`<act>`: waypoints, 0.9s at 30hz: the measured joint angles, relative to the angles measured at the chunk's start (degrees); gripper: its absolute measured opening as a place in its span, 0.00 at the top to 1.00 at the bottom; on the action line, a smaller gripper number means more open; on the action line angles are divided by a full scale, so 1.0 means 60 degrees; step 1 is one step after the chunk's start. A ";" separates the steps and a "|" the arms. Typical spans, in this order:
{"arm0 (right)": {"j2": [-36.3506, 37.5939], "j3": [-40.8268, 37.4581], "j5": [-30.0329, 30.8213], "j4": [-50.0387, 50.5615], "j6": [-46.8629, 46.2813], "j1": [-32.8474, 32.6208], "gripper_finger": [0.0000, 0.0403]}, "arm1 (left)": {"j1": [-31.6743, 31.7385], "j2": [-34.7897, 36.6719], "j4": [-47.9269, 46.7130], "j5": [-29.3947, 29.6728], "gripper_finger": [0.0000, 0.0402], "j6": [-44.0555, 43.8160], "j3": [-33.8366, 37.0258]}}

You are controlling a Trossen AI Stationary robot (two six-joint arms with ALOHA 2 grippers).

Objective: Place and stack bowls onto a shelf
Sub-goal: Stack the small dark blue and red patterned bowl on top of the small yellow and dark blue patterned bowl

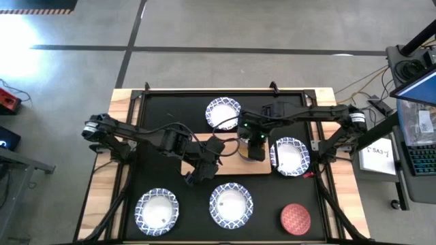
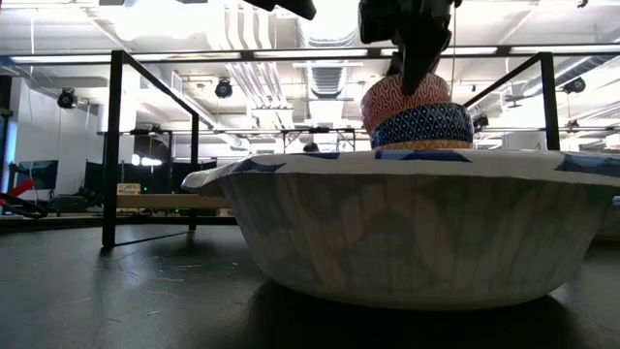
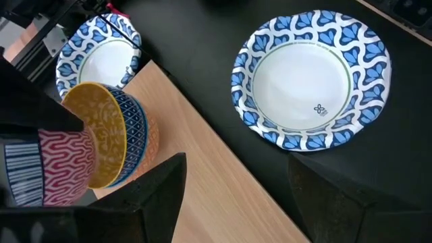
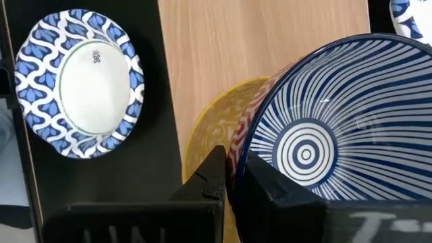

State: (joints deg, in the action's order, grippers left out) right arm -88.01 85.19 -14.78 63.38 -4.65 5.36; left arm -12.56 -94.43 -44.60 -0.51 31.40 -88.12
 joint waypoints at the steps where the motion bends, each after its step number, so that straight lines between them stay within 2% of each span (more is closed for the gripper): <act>1: 0.0007 -0.0010 0.0049 0.0007 -0.0024 -0.0059 0.97 | 0.0000 0.0000 -0.0003 -0.0003 0.40 -0.0001 0.0000; 5: 0.0036 -0.0022 0.0944 0.0096 -0.0184 -0.0403 0.97 | 0.0000 0.0000 -0.0003 -0.0004 0.40 -0.0011 0.0000; 12: 0.0098 -0.0022 0.1156 0.0169 -0.0493 -0.1042 0.97 | 0.0000 0.0004 -0.0003 -0.0007 0.40 -0.0066 0.0004; 23: 0.0087 -0.0299 0.2683 0.0110 -0.1027 -0.1991 0.97 | 0.0000 0.0004 -0.0014 -0.0026 0.40 -0.0066 0.0011; 27: 0.0087 -0.0633 0.2790 -0.0237 -0.1259 -0.2170 0.97 | 0.0000 0.0007 -0.0138 -0.0110 0.40 -0.0066 0.0015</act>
State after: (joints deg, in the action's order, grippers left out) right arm -87.48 81.39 1.96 61.95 -12.20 -7.66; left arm -12.56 -94.39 -45.43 -1.18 31.00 -88.03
